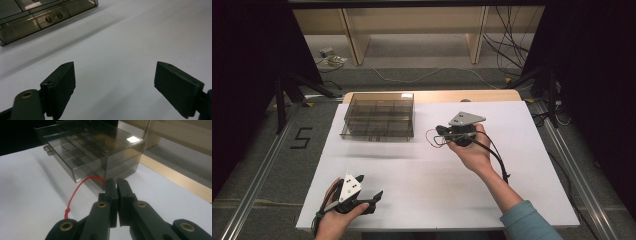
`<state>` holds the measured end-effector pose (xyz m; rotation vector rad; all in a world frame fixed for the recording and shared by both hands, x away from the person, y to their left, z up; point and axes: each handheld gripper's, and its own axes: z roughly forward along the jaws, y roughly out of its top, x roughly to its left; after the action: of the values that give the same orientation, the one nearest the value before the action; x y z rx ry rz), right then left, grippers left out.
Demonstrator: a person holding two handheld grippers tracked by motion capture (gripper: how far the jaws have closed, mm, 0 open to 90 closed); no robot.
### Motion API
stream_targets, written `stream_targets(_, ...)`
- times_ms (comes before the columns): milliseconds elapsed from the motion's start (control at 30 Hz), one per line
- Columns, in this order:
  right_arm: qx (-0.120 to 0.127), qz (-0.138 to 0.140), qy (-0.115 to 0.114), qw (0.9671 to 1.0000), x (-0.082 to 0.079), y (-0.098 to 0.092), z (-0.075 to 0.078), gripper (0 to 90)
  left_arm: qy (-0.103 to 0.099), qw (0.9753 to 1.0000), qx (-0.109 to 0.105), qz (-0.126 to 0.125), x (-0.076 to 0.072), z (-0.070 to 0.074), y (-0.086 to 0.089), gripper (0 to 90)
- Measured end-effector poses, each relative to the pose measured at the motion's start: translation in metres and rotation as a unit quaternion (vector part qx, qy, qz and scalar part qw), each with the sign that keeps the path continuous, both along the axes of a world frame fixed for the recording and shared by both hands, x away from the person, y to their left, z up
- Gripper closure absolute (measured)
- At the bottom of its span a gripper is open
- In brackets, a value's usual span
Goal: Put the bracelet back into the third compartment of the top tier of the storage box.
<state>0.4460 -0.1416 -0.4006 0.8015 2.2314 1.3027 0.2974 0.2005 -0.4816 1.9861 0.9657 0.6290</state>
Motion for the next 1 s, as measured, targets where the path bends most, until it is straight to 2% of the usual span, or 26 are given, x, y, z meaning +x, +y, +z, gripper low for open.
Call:
stream_targets(667,-0.004,0.006,-0.003,1.0,0.012,0.018,0.005,88.1,-0.002,1.0,-0.003,0.0,0.0,0.0,0.0,17.0)
stream_targets(1000,-0.003,0.005,0.001,1.0,0.017,0.024,0.003,88.1,-0.002,1.0,-0.002,-0.002,0.0,0.0,-0.001,17.0)
